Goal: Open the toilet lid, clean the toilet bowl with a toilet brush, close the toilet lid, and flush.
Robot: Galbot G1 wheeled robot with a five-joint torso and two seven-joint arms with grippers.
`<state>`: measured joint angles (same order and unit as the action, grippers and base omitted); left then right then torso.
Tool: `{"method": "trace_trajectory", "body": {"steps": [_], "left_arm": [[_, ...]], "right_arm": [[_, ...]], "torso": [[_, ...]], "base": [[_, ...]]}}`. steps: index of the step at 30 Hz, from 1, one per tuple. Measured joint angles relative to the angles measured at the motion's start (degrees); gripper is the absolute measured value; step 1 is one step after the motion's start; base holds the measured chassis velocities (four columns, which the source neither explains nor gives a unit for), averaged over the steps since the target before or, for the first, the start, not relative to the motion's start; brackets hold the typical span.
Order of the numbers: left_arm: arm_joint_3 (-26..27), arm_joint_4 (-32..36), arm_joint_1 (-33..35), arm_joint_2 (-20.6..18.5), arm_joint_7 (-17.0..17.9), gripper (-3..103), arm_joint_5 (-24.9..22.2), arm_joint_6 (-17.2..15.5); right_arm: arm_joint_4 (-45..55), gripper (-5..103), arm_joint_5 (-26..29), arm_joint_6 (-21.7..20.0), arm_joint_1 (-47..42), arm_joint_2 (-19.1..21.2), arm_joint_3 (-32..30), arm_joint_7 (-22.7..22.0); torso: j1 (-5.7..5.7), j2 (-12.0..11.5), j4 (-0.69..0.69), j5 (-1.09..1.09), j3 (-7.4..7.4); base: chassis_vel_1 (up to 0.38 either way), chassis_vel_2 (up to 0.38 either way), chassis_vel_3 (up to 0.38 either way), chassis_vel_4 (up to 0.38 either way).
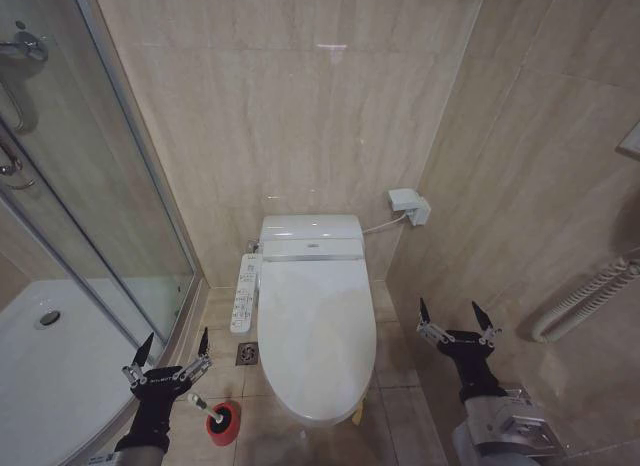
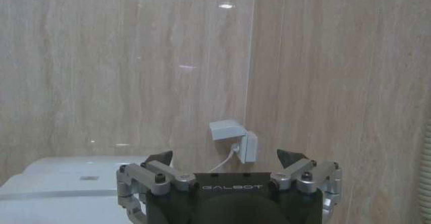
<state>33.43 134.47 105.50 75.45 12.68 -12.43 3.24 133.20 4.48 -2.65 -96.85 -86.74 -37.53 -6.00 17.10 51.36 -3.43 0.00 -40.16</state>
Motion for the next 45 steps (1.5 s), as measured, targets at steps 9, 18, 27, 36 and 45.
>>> {"method": "trace_trajectory", "body": {"steps": [9, 18, 27, 36, 45], "left_arm": [[0.0, 0.0, 0.0, 0.0, 0.0, 99, 0.0, 0.0], [0.0, 0.0, 0.0, 0.0, 0.0, 99, 0.0, 0.0], [0.0, 0.0, 0.0, 0.0, 0.0, 99, 0.0, 0.0], [0.0, 0.0, 0.0, 0.0, 0.0, 99, 0.0, 0.0], [0.0, 0.0, 0.0, 0.0, 0.0, 99, 0.0, 0.0]], "right_arm": [[0.0, 100, 0.0, 0.0, 0.0, 0.0, 0.0, 0.0], [0.0, 100, 0.0, 0.0, 0.0, 0.0, 0.0, 0.0], [0.0, 100, 0.0, 0.0, 0.0, 0.0, 0.0, 0.0], [0.0, 100, 0.0, 0.0, 0.0, 0.0, 0.0, 0.0], [0.0, 100, 0.0, 0.0, 0.0, 0.0, 0.0, 0.0]], "torso": [[0.0, 0.0, 0.0, 0.0, 0.0], [0.0, 0.0, 0.0, 0.0, 0.0], [0.0, 0.0, 0.0, 0.0, 0.0], [0.0, 0.0, 0.0, 0.0, 0.0], [0.0, 0.0, 0.0, 0.0, 0.0]], "base": [[0.0, 0.0, 0.0, 0.0], [0.0, 0.0, 0.0, 0.0], [0.0, 0.0, 0.0, 0.0], [0.0, 0.0, 0.0, 0.0], [0.0, 0.0, 0.0, 0.0]]}}
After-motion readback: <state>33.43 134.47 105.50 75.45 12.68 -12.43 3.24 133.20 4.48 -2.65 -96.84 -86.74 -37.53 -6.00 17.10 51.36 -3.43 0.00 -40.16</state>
